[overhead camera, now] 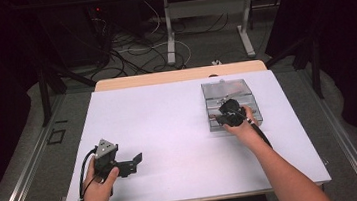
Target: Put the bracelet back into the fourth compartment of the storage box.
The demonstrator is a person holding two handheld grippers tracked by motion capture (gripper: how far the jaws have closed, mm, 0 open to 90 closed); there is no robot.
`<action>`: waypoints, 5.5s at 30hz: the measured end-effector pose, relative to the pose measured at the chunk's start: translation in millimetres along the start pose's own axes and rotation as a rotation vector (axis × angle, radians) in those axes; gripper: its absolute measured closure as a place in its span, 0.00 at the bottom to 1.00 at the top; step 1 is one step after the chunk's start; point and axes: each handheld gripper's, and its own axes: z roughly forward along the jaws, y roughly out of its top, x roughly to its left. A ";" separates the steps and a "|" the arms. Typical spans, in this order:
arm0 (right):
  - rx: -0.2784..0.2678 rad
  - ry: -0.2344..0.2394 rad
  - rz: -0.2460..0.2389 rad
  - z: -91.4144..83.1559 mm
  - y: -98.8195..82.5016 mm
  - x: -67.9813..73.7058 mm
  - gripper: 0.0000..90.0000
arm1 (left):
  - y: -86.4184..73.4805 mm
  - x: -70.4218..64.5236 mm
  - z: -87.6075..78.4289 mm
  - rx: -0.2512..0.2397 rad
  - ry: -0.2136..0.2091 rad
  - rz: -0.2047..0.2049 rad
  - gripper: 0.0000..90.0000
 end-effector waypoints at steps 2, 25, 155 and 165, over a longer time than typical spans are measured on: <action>0.002 -0.006 -0.001 -0.6 0.1 -0.2 0.99 | 0.1 0.5 -0.1 0.001 0.002 0.008 0.01; -0.055 -0.023 0.016 -7.6 1.4 1.7 0.66 | 0.0 0.3 0.2 0.004 0.001 0.007 0.01; -0.247 -0.154 0.126 -96.0 -105.4 -24.0 0.00 | -0.1 -1.1 -0.4 -0.003 0.006 0.010 0.01; -0.226 -0.167 0.170 -94.4 -110.5 -33.7 0.00 | 0.2 -1.2 -0.1 0.006 -0.001 0.010 0.01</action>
